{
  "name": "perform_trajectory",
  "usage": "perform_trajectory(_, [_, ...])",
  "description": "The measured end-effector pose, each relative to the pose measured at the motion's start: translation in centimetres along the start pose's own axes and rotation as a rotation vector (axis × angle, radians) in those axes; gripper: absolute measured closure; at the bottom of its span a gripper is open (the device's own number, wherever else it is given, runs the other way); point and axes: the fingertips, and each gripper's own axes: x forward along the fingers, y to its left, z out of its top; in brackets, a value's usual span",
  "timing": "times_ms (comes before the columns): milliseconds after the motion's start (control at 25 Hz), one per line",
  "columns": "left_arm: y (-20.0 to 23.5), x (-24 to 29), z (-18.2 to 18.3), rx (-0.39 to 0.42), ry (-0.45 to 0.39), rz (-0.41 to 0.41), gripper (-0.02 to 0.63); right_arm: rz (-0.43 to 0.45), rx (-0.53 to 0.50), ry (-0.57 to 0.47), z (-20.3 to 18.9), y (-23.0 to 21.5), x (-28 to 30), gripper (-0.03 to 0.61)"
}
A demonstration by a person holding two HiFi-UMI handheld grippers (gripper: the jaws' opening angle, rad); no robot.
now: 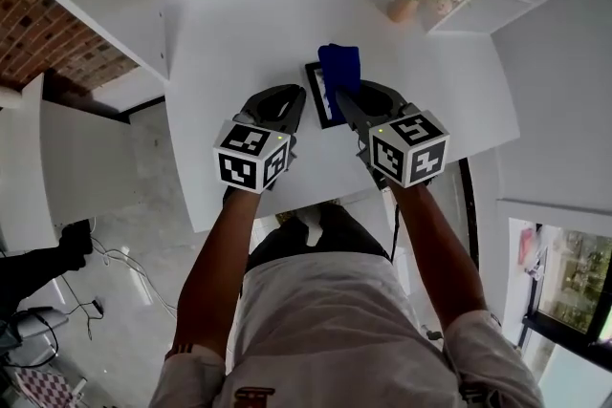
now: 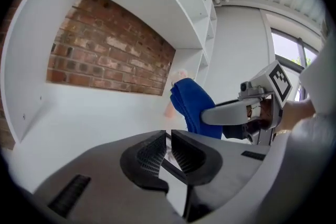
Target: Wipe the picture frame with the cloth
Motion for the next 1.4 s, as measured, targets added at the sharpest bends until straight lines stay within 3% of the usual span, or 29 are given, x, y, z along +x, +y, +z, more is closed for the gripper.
perform_trajectory(320, [1.5, 4.2, -3.3, -0.102, 0.225, 0.061, 0.514, 0.019, 0.024, 0.159, -2.7, -2.8, 3.9, 0.506])
perform_trajectory(680, [3.1, 7.4, -6.8, -0.195, 0.441, 0.148, 0.482, 0.106, 0.085, 0.384, -5.3, -4.8, 7.5, 0.506])
perform_trajectory(1000, [3.8, 8.6, -8.8, -0.226, 0.549, 0.176, 0.48, 0.165, 0.078, 0.538, -7.4, -4.9, 9.6, 0.505])
perform_trajectory(1400, [3.9, 8.7, -9.1, -0.241, 0.576, 0.164, 0.48, 0.127, -0.001, 0.62, -8.5, -6.0, 11.1, 0.505])
